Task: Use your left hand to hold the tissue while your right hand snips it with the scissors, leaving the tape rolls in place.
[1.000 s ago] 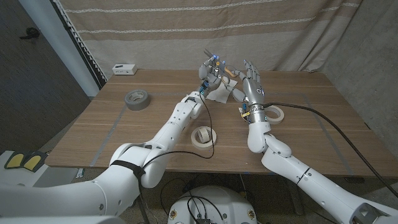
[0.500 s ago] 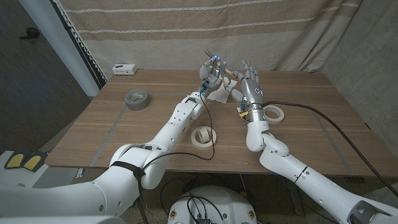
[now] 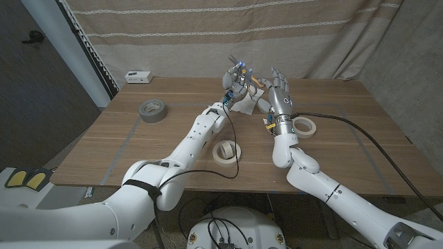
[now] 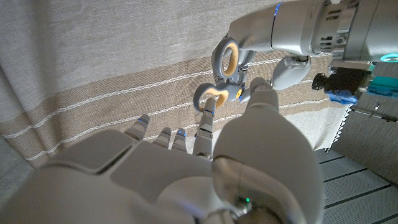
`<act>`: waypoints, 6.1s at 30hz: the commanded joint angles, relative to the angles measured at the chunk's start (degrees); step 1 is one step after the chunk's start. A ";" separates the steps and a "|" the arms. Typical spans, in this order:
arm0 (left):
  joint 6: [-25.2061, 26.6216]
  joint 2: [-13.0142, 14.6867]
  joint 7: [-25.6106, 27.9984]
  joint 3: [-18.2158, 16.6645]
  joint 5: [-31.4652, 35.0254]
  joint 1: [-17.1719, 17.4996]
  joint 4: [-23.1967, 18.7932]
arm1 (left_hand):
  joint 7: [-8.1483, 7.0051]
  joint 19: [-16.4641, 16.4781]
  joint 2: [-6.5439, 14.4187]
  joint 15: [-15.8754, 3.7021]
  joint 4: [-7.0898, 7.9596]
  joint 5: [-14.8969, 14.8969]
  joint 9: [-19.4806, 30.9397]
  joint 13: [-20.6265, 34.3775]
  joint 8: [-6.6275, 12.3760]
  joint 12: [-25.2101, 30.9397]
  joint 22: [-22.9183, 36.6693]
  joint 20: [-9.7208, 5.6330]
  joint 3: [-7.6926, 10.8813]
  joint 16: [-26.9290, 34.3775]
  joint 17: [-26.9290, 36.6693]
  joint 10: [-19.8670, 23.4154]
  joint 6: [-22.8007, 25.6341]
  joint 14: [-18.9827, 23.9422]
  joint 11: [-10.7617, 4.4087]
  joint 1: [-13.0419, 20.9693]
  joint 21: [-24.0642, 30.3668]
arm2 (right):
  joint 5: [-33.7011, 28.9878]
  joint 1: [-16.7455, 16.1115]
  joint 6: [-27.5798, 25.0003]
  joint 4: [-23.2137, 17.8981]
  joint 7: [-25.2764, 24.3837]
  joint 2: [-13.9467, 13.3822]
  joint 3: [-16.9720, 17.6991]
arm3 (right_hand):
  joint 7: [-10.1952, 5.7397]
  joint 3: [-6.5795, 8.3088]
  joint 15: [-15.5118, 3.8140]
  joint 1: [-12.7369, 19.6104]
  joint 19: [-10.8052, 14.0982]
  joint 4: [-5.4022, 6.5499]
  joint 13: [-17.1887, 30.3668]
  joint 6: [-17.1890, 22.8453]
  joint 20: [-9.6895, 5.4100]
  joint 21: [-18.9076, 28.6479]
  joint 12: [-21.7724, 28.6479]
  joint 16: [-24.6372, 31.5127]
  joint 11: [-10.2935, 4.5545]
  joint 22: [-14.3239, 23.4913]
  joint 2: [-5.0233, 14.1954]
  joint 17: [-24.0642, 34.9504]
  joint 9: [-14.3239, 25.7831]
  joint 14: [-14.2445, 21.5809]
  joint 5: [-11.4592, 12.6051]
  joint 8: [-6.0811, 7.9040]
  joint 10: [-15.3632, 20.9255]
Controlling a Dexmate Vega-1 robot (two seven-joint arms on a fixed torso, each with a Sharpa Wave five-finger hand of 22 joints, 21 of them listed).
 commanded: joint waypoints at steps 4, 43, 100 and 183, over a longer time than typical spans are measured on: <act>0.45 0.20 -0.72 0.01 -0.33 0.12 -0.13 | -0.12 -0.33 0.51 0.06 0.48 0.16 0.13 0.23 0.22 0.34 0.22 -5.93 0.71 0.15 0.31 1.29 0.55 0.65 -0.12 -0.06 0.10 | 0.34 0.04 -2.63 -0.10 -1.05 0.86 -0.46 | 0.19 -0.16 0.35 -0.14 0.13 0.33 0.01 0.97 -0.07 0.30 0.49 0.30 -0.05 0.07 -0.01 0.20 0.28 -2.63 0.24 0.27 0.39; 2.48 0.50 -4.57 0.22 -0.07 -1.06 1.99 | -0.05 -0.38 0.38 0.03 0.39 0.07 0.11 0.32 0.28 0.45 0.22 -5.77 0.74 0.05 0.40 1.45 1.13 0.57 -0.08 0.10 0.08 | -0.13 3.06 -9.93 2.91 -4.72 5.06 -3.02 | 3.10 -0.64 0.86 -1.64 2.02 2.00 -0.01 0.82 0.01 0.69 1.25 0.78 1.69 0.05 1.03 0.19 -0.27 -0.75 -0.16 -0.74 2.82; 3.75 0.90 -5.58 2.57 0.20 0.48 -1.38 | 0.01 -0.49 0.32 0.03 0.38 0.00 0.16 0.14 0.13 0.40 0.23 -5.74 0.68 0.12 0.54 1.66 1.28 0.88 -0.10 0.24 0.08 | -2.42 5.02 -18.81 5.89 -9.17 7.00 -5.92 | 3.70 2.46 -0.51 8.21 9.26 -2.41 -0.20 9.18 -2.13 1.75 2.95 0.53 2.35 0.11 0.69 -0.20 -1.26 4.37 0.12 1.14 10.24; 6.90 2.23 -4.09 4.19 -0.44 2.54 -4.87 | 0.04 -0.32 0.23 0.00 0.29 -0.29 0.10 -0.17 -0.01 0.47 0.26 -5.72 0.56 0.27 0.72 2.38 1.86 1.90 -0.11 0.46 0.29 | 2.48 5.72 -18.75 8.36 -13.74 8.39 -4.39 | 0.59 12.12 2.11 12.16 13.81 0.54 1.09 25.02 -0.67 1.43 5.28 1.45 -1.63 0.51 1.48 1.30 17.93 16.67 -17.53 23.87 26.90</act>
